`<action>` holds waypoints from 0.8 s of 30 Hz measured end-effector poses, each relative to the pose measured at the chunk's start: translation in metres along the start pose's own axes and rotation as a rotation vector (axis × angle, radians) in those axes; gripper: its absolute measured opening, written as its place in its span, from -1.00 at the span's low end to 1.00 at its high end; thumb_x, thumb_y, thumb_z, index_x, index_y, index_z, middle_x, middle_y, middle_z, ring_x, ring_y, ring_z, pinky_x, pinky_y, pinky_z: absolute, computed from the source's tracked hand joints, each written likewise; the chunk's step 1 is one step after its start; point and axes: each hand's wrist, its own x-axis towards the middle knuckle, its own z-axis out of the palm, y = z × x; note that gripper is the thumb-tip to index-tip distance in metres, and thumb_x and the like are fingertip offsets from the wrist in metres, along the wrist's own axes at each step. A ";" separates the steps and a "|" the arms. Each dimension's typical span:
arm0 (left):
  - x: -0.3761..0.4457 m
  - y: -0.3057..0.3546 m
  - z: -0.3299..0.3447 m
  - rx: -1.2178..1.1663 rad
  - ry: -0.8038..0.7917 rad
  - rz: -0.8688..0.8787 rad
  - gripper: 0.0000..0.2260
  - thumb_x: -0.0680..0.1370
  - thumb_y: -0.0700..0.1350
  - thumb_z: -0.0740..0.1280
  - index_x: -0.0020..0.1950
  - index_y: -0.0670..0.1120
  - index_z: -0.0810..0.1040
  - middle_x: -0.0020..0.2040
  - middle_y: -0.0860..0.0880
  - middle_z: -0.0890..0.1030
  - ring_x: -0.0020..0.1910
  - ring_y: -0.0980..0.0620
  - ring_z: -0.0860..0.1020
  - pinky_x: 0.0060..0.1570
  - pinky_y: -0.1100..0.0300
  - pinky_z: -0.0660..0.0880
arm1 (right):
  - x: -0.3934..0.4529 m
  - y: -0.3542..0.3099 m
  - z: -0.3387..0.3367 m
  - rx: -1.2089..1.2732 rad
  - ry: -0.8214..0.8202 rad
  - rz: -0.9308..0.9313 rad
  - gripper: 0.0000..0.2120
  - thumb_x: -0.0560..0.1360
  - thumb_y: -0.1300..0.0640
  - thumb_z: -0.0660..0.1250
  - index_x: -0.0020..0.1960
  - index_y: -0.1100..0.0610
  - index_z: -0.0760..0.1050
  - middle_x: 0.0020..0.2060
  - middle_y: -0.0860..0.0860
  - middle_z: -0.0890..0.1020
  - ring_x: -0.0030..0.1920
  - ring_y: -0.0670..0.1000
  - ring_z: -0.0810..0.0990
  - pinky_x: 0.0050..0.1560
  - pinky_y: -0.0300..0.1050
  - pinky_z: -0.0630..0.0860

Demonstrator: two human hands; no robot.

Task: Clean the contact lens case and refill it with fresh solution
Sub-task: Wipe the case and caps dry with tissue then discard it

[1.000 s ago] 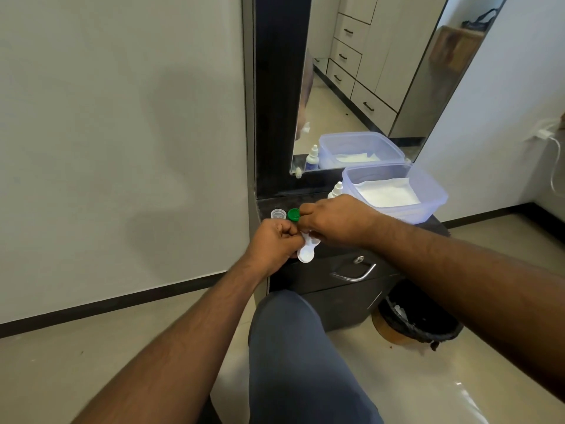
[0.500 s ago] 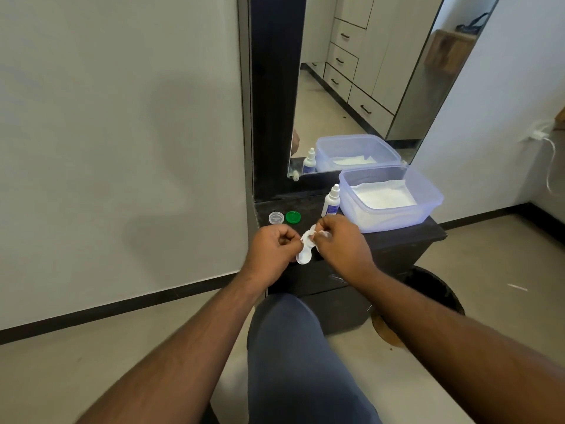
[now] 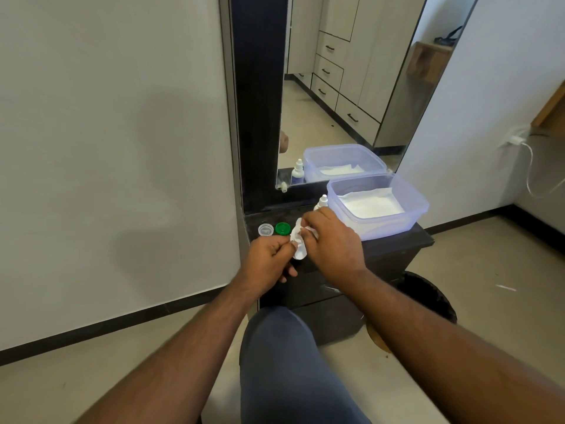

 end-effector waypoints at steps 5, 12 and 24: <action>-0.007 -0.008 0.006 0.055 0.067 0.135 -0.76 0.60 -0.18 0.25 -0.14 -0.30 0.61 -0.34 -0.24 0.61 -0.45 0.10 0.58 -0.46 0.16 0.50 | -0.015 -0.009 0.016 0.630 0.096 0.516 -0.92 0.48 0.13 0.39 -0.19 0.10 0.56 -0.20 -0.01 0.64 -0.17 -0.07 0.58 -0.16 -0.26 0.45; -0.006 -0.016 0.006 0.108 0.102 0.253 -0.70 0.60 -0.08 0.27 -0.15 -0.31 0.59 -0.35 -0.23 0.58 -0.53 0.06 0.54 -0.47 0.09 0.51 | -0.014 -0.024 0.011 1.289 -0.075 1.154 -0.89 0.44 0.18 0.42 -0.09 0.22 0.64 -0.20 0.18 0.66 -0.23 0.14 0.60 -0.39 -0.08 0.53; -0.007 -0.008 0.003 -0.073 0.182 0.056 -0.76 0.60 -0.17 0.24 -0.18 -0.24 0.59 -0.43 -0.28 0.56 -0.55 0.05 0.49 -0.46 0.22 0.47 | -0.010 -0.006 -0.025 1.437 -0.265 0.971 -0.94 0.48 0.16 0.37 -0.10 0.15 0.53 -0.47 0.01 0.55 -0.57 -0.10 0.46 -0.57 -0.27 0.36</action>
